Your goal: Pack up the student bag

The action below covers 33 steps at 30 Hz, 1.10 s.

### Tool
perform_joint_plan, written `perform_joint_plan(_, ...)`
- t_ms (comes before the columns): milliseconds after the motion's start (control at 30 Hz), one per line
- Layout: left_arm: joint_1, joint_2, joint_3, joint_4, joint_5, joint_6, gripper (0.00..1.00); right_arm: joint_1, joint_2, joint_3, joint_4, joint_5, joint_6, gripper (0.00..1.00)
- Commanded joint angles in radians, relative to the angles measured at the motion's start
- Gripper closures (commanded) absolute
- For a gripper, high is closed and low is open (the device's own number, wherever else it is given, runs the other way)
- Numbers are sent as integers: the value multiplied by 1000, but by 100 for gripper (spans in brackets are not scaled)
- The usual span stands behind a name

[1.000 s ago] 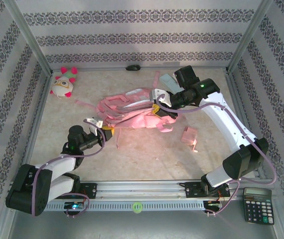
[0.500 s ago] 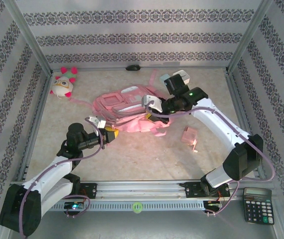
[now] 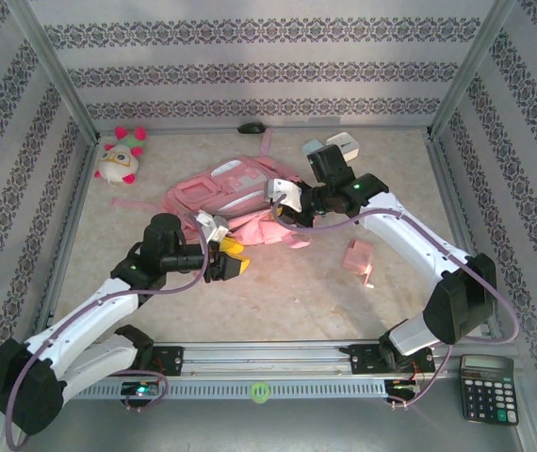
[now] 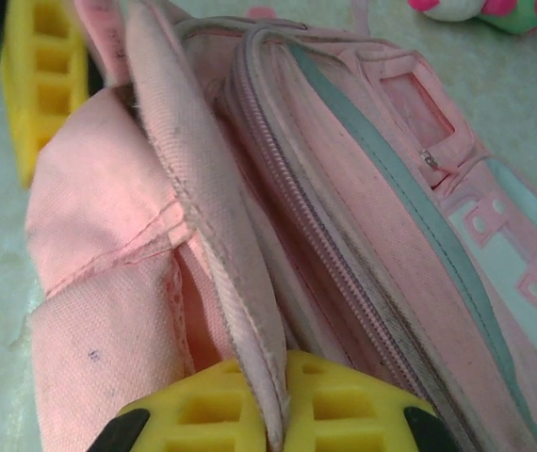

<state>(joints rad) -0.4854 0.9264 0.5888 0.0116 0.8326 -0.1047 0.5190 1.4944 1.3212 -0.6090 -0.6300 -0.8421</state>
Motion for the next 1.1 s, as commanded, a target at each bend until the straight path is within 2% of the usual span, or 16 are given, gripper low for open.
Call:
perform_joint_plan(0,-11,-81,119,-294,-98,295,39,-21,-63,-6,-22,-99,-159,100)
perform_joint_plan(67,-7,-105,177,-450,-154,451,30,-23,-80,-19,-33,-111,-214,100)
perform_joint_plan(100,-5,-116,202,-516,-182,534,21,-25,-87,-20,-45,-114,-243,100)
perform_joint_plan(133,-4,-126,222,-558,-215,602,16,-25,-89,-19,-63,-120,-272,100)
perform_joint_plan(267,-2,-122,231,-580,-354,829,10,-25,-94,-11,-108,-161,-332,100)
perform_joint_plan(333,-1,-71,234,-561,-397,922,8,-24,-95,-7,-121,-180,-339,100)
perform_joint_plan(467,18,65,245,-477,-423,994,5,-22,-102,-7,-139,-191,-356,100)
perform_joint_plan(600,51,151,263,-414,-374,1023,4,-20,-105,-5,-154,-194,-363,100)
perform_joint_plan(700,73,195,274,-429,-365,1066,7,-20,-102,3,-175,-195,-377,100)
perform_joint_plan(800,94,211,271,-450,-368,1095,12,-29,-101,12,-190,-202,-384,100)
perform_joint_plan(900,110,208,233,-382,-376,1084,28,-40,-103,16,-197,-230,-385,100)
perform_joint_plan(1000,119,216,231,-369,-342,1068,59,-45,-103,16,-200,-237,-382,100)
perform_joint_plan(1067,119,208,242,-377,-316,1027,84,-51,-105,10,-199,-231,-378,100)
